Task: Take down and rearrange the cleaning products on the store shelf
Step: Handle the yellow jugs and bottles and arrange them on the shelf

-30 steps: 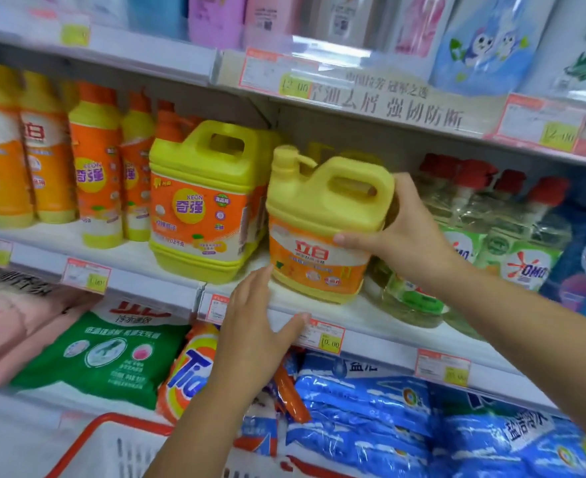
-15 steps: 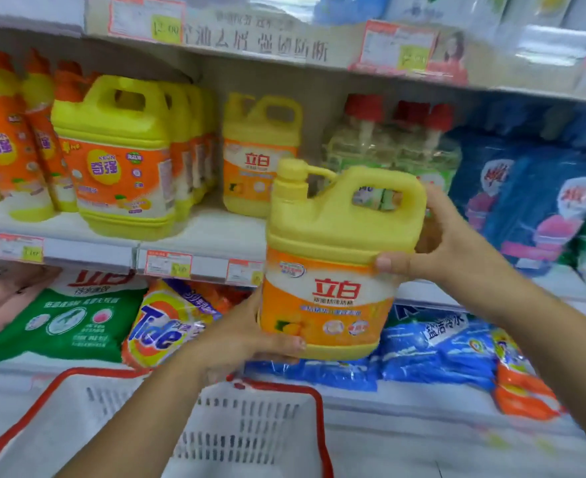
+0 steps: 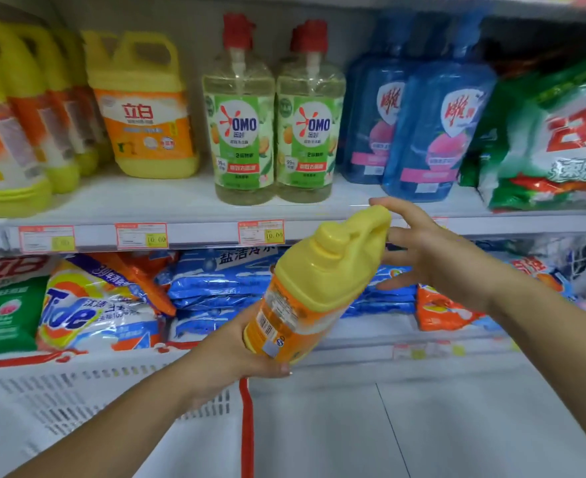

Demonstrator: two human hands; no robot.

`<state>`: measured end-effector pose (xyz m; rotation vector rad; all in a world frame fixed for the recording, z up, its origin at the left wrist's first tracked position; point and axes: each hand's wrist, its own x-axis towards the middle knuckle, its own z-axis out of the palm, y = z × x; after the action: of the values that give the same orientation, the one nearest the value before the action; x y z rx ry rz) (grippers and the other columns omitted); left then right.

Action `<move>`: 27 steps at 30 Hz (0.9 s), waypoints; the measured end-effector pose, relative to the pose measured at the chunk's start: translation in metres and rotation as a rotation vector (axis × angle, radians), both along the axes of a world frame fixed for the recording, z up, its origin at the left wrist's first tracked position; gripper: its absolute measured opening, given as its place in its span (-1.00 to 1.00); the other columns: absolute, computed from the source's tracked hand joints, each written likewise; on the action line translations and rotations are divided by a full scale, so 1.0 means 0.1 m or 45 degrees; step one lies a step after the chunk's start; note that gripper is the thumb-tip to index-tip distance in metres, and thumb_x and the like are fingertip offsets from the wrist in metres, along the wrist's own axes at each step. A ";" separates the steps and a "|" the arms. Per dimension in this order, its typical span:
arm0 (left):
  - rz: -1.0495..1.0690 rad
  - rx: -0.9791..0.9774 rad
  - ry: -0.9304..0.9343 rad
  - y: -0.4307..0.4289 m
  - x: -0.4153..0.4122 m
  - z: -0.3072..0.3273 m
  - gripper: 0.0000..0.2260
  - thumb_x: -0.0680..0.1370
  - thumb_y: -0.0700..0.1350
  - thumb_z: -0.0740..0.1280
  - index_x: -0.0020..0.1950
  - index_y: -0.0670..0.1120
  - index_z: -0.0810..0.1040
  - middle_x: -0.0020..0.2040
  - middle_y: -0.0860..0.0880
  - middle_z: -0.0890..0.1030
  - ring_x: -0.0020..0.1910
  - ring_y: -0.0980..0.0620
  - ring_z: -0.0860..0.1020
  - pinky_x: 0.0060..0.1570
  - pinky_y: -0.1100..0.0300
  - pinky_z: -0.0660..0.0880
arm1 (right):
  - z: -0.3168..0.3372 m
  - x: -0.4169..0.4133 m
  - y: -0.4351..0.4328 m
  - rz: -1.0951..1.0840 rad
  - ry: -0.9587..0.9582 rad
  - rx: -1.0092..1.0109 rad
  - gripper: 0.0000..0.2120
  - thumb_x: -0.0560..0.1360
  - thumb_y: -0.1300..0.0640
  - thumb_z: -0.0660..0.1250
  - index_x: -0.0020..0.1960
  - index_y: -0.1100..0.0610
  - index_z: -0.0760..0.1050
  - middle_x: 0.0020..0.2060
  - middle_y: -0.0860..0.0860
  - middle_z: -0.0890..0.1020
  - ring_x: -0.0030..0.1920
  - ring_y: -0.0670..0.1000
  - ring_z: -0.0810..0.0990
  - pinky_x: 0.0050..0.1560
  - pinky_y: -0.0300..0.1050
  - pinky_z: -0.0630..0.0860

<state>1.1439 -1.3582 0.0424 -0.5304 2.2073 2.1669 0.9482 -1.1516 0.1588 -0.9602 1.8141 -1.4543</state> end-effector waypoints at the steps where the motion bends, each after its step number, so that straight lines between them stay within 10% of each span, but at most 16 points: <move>1: 0.024 -0.064 -0.005 0.03 -0.03 -0.03 -0.19 0.24 -0.25 0.64 0.38 0.14 0.40 0.14 0.07 0.67 0.11 0.08 0.64 0.09 0.13 0.58 | 0.00 -0.01 0.01 -0.018 -0.023 -0.003 -0.76 0.59 -0.07 0.30 0.23 -0.29 0.44 0.17 0.02 0.66 0.16 0.11 0.66 0.22 0.29 0.54; 4: 0.043 -0.213 0.013 0.11 -0.11 -0.09 0.06 0.07 0.01 0.69 0.48 0.27 0.25 0.22 0.11 0.61 0.18 0.07 0.60 0.20 -0.04 0.55 | -0.03 -0.04 0.08 -0.027 0.015 -0.035 -0.48 0.22 -0.41 0.50 0.08 -0.24 0.47 0.05 0.01 0.68 0.09 0.10 0.68 0.14 0.21 0.60; 11: 0.062 -0.205 0.098 0.10 -0.13 -0.01 0.03 0.12 -0.15 0.71 0.36 0.48 0.26 0.27 0.19 0.51 0.09 0.11 0.63 -0.02 0.21 0.60 | -0.13 -0.12 0.23 0.102 -0.310 -0.281 -0.52 0.24 0.22 0.45 0.09 0.01 0.39 -0.17 0.07 0.56 -0.23 0.05 0.57 -0.25 -0.10 0.57; 19: 0.112 -0.378 0.097 0.19 -0.14 0.00 0.16 0.11 -0.17 0.70 0.34 0.58 0.07 0.37 0.09 0.33 0.21 0.03 0.50 -0.09 0.24 0.62 | -0.11 -0.09 0.22 0.183 -0.395 -0.306 -0.48 0.11 0.34 0.35 0.03 0.03 0.41 0.01 0.18 0.38 -0.06 0.16 0.36 -0.32 -0.06 0.39; 27: 0.014 -0.187 0.103 0.06 -0.04 0.07 0.02 0.16 -0.16 0.70 0.38 0.48 0.25 0.33 0.19 0.46 0.18 -0.01 0.60 0.06 0.03 0.62 | -0.08 -0.11 0.29 0.285 -0.410 -0.273 -0.44 0.19 0.29 0.46 0.18 0.05 0.50 0.03 0.13 0.59 -0.02 0.13 0.59 -0.12 -0.04 0.60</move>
<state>1.1402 -1.3527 0.0498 -0.4674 2.4253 2.0777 0.9374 -1.1227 0.1506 -0.9349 1.2986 -1.5783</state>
